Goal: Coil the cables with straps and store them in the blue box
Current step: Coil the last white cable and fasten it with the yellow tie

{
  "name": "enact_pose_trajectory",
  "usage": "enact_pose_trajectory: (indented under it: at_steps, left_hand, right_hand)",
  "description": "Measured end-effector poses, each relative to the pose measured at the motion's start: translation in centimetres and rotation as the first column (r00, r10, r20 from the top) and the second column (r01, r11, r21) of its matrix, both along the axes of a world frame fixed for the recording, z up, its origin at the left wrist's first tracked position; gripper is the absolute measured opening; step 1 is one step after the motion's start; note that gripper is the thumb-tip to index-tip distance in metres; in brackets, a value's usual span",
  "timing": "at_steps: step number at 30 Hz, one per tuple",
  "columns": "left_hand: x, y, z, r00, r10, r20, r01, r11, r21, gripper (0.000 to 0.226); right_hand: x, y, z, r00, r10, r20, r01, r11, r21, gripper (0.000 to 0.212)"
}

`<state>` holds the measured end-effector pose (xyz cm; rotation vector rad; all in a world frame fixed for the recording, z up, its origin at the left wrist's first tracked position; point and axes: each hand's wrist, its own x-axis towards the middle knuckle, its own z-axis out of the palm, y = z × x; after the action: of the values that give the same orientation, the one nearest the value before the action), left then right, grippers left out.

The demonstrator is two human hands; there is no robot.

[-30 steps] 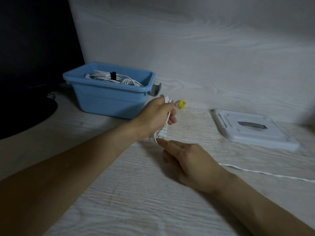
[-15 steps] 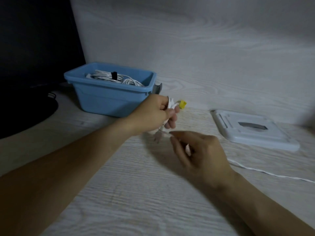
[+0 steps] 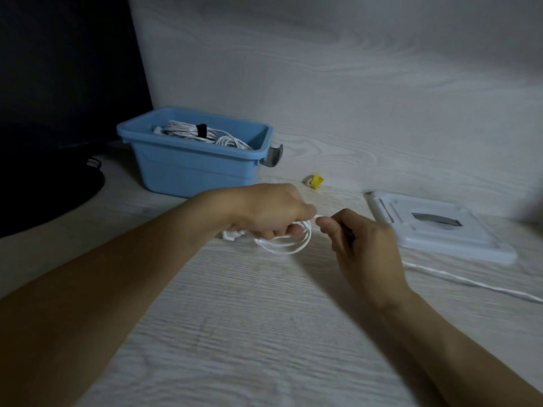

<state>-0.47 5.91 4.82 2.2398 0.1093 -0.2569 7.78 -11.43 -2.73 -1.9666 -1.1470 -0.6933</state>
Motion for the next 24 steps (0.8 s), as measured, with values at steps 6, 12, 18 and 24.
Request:
enact_pose_trajectory:
  at_steps: [6,12,18,24]
  left_hand:
    - [0.8,1.3,0.9,0.934,0.329,0.139,-0.195,0.797,-0.571,0.048]
    - [1.4,2.5,1.3,0.774,0.63,0.06,-0.218,0.355,-0.909,0.04]
    - [2.0,1.2,0.7,0.75,0.661,0.0,-0.202,0.229,-0.952,0.043]
    - [2.2,-0.3,0.2,0.692,0.709,0.134,-0.312,0.462,-0.83,0.024]
  right_hand:
    - [0.6,-0.7,0.5,0.972,-0.042,-0.232,0.073,0.989,0.126,0.028]
    - [0.5,-0.5,-0.3,0.913,0.021,-0.407,-0.012,1.0,0.024,0.019]
    - [-2.0,0.5,-0.8,0.907,0.291,-0.305,-0.362,0.909,-0.209,0.012]
    - [-2.8,1.0,-2.0,0.934,0.319,-0.161,-0.357,0.831,-0.426,0.061]
